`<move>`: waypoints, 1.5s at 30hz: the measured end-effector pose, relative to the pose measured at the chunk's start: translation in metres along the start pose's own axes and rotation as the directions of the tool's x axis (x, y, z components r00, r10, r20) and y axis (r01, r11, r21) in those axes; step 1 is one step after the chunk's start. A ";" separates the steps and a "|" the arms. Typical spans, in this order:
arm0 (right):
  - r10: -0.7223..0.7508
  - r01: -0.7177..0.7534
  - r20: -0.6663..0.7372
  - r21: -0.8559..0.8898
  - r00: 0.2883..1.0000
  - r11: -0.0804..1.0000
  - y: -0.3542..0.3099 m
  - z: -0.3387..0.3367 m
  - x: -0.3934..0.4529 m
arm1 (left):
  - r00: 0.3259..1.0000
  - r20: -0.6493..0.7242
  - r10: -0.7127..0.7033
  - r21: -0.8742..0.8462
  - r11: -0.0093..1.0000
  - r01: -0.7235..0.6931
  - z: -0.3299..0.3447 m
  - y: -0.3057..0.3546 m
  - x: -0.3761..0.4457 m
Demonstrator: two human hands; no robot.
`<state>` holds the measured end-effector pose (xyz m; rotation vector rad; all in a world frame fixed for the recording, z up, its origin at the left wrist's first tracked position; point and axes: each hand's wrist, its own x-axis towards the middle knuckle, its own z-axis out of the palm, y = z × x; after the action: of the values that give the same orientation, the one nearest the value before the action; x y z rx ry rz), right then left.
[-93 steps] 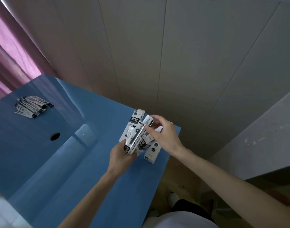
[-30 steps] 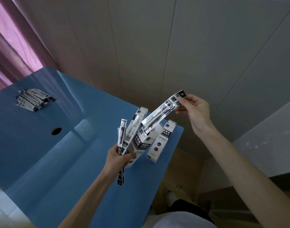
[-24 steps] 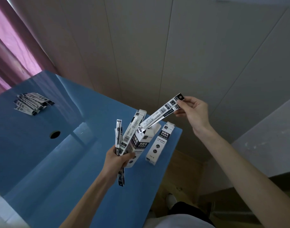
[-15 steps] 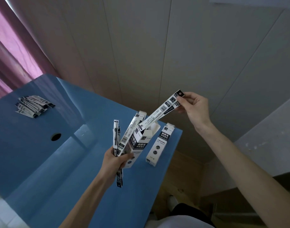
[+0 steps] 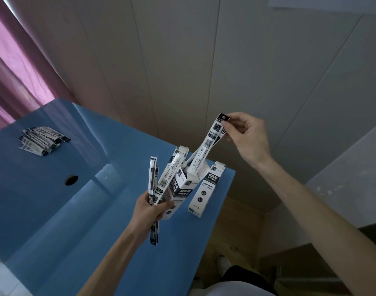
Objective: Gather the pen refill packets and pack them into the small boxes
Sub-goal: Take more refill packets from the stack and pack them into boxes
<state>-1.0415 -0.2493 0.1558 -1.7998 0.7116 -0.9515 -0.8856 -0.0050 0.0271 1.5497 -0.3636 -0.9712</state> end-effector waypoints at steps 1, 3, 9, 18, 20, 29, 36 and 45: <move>-0.008 0.008 -0.016 -0.007 1.000 1.000 -0.001 0.000 0.002 | 1.000 0.002 0.000 0.006 1.000 0.000 0.000 0.001 0.000; -0.012 0.012 -0.040 -0.002 0.999 1.000 -0.003 0.001 0.006 | 1.000 0.013 0.003 0.017 1.000 -0.003 -0.001 0.001 -0.001; -0.142 0.140 -0.059 -0.041 0.988 0.989 -0.007 0.010 -0.004 | 0.998 0.063 -0.017 0.034 0.999 0.015 -0.003 0.002 -0.003; -0.302 0.307 0.082 -0.060 0.950 0.950 -0.007 0.017 -0.024 | 0.997 0.059 -0.043 -0.010 0.999 0.044 -0.001 0.002 -0.003; -0.268 0.270 0.043 -0.034 0.962 0.962 -0.006 0.017 -0.026 | 0.997 0.059 -0.042 -0.011 0.999 0.043 0.000 0.003 -0.003; -0.018 0.030 -0.114 0.106 0.993 0.994 -0.007 0.023 -0.030 | 1.000 0.023 0.006 0.047 0.999 -0.007 0.004 0.004 -0.004; -0.106 0.102 0.065 0.050 0.992 0.993 0.005 0.025 -0.050 | 1.000 -0.002 0.004 0.001 1.000 -0.004 0.005 0.005 -0.002; -0.120 0.186 0.197 -0.365 0.973 0.912 0.029 0.036 -0.063 | 0.999 -0.048 0.007 0.039 0.999 -0.005 0.006 0.005 0.002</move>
<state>-1.0459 -0.1930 0.1016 -2.2806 0.6879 -0.7827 -0.8868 -0.0117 0.0316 1.6039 -0.3543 -0.9253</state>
